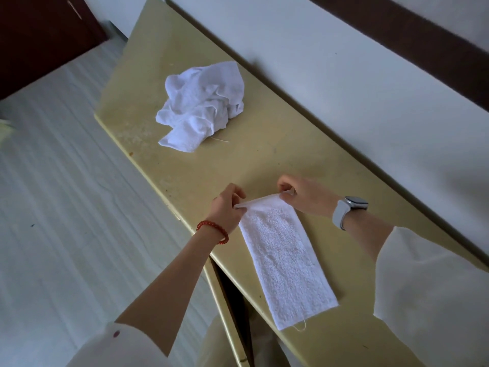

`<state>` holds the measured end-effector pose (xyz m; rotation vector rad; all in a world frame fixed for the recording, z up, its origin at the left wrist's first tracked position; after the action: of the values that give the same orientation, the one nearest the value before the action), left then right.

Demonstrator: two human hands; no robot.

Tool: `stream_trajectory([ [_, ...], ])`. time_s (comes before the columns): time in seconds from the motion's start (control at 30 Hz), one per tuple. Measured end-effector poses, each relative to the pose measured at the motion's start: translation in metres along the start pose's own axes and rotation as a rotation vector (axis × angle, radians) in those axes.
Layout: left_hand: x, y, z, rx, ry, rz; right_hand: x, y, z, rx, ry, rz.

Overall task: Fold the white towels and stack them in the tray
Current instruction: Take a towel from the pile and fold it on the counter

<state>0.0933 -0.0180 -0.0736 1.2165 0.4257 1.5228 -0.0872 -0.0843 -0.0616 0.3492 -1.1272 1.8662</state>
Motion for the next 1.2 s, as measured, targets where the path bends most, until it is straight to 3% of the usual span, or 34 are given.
stream_trajectory([
  [0.27,-0.007,-0.003,0.0,-0.188,-0.037,0.019,-0.008,0.007,-0.007,0.023,0.051,-0.054],
  [0.5,-0.011,-0.008,0.009,-0.105,0.016,0.132,-0.016,0.004,0.001,0.04,-0.007,-0.045],
  [0.8,-0.015,-0.005,0.02,-0.102,-0.037,0.257,-0.025,0.002,0.0,-0.027,0.093,-0.077],
  [1.2,-0.019,-0.011,0.026,-0.102,-0.073,0.242,-0.029,0.004,-0.007,-0.079,0.211,-0.032],
])
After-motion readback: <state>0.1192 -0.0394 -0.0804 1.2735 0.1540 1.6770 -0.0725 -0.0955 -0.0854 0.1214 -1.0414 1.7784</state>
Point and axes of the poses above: each hand's wrist, its own x-axis away from the middle knuckle, its own z-axis out of the back of the hand, y = z × x, the point moved 2 cm from there along -x, towards the middle knuckle, and after that the axes turned 14 degrees about -y, right-handed, at the moved point
